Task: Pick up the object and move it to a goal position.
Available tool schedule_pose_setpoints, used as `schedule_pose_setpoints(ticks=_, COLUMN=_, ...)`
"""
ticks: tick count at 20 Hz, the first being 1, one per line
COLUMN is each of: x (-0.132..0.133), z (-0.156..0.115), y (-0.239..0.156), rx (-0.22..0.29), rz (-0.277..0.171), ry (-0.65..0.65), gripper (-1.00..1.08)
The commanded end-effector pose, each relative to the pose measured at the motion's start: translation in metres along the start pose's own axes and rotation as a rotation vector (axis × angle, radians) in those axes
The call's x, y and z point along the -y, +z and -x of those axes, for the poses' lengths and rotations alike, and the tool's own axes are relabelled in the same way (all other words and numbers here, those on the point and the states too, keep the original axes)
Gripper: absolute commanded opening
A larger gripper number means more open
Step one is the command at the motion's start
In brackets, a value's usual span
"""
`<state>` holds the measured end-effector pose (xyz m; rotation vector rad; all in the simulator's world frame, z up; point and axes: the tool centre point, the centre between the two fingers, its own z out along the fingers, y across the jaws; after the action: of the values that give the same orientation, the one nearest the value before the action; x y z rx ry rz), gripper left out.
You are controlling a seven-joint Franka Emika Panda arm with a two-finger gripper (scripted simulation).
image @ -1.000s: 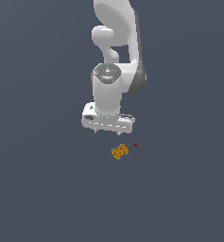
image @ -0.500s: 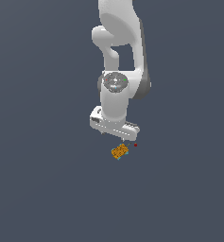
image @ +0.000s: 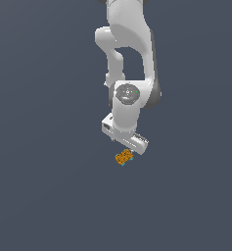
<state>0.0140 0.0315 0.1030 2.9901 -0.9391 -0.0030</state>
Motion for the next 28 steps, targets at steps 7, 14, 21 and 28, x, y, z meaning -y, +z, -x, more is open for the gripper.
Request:
schedule_pose_setpoints(ticks=7, x=0.018, z=0.010, y=0.021, rx=0.002, rz=-0.005, ry=0.202, gripper=1.00)
schedule_pose_setpoints(ticks=14, x=0.027, z=0.016, y=0.032, rx=0.002, rz=-0.007, ry=0.311, gripper=1.00)
schedule_pose_setpoints(ticks=21, x=0.031, z=0.019, y=0.037, rx=0.002, rz=-0.008, ry=0.359, gripper=1.00)
schedule_pose_setpoints(ticks=28, x=0.031, z=0.019, y=0.043, rx=0.002, rz=-0.007, ry=0.358, gripper=1.00)
